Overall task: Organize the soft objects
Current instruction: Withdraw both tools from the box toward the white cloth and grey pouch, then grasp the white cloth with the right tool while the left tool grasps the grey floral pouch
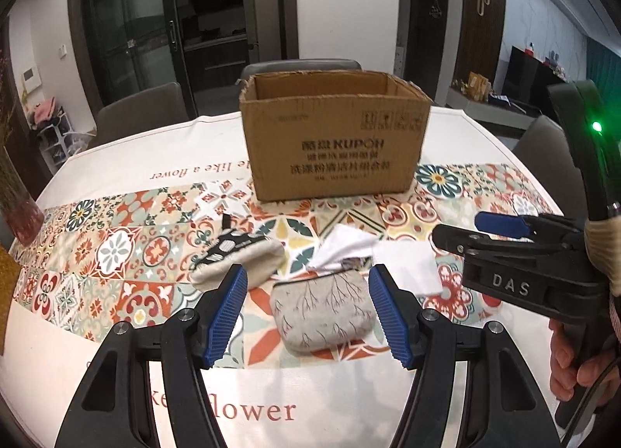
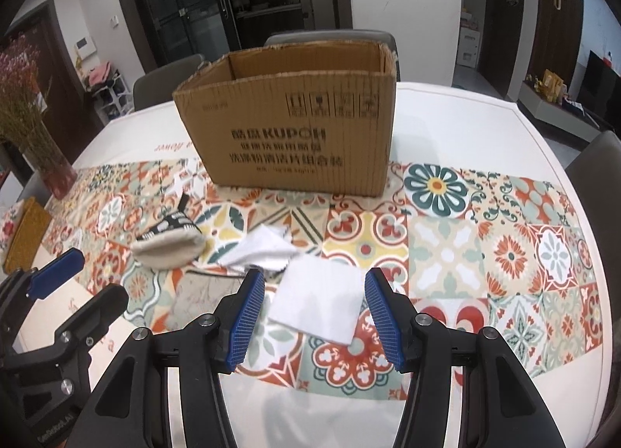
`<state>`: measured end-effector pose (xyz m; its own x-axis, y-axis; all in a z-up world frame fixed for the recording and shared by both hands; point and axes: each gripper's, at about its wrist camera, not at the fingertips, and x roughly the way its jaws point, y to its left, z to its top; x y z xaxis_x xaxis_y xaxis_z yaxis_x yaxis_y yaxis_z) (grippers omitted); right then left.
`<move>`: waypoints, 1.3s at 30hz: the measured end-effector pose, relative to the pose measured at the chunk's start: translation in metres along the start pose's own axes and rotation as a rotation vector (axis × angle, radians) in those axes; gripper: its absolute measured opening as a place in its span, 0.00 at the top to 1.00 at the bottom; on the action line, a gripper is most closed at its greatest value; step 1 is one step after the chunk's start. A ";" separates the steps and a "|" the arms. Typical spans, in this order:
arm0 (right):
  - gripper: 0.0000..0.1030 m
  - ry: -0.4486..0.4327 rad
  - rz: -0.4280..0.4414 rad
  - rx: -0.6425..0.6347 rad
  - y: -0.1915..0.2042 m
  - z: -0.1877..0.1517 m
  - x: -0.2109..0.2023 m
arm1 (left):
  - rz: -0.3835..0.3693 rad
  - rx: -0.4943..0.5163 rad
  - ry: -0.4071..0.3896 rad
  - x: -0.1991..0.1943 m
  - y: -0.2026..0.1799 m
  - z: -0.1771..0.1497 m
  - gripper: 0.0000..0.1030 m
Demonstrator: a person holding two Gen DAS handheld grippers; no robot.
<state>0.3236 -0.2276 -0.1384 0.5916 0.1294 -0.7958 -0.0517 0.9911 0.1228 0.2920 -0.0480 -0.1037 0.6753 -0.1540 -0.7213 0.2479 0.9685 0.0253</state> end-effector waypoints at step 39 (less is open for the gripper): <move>0.47 0.115 0.063 -0.200 -0.003 -0.023 0.078 | -0.024 0.307 0.041 0.079 -0.048 -0.056 0.38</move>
<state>0.3517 -0.2195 -0.2142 0.4874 0.1829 -0.8538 -0.2505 0.9660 0.0640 0.2941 -0.0960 -0.2006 0.6395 -0.1620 -0.7515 0.4657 0.8594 0.2111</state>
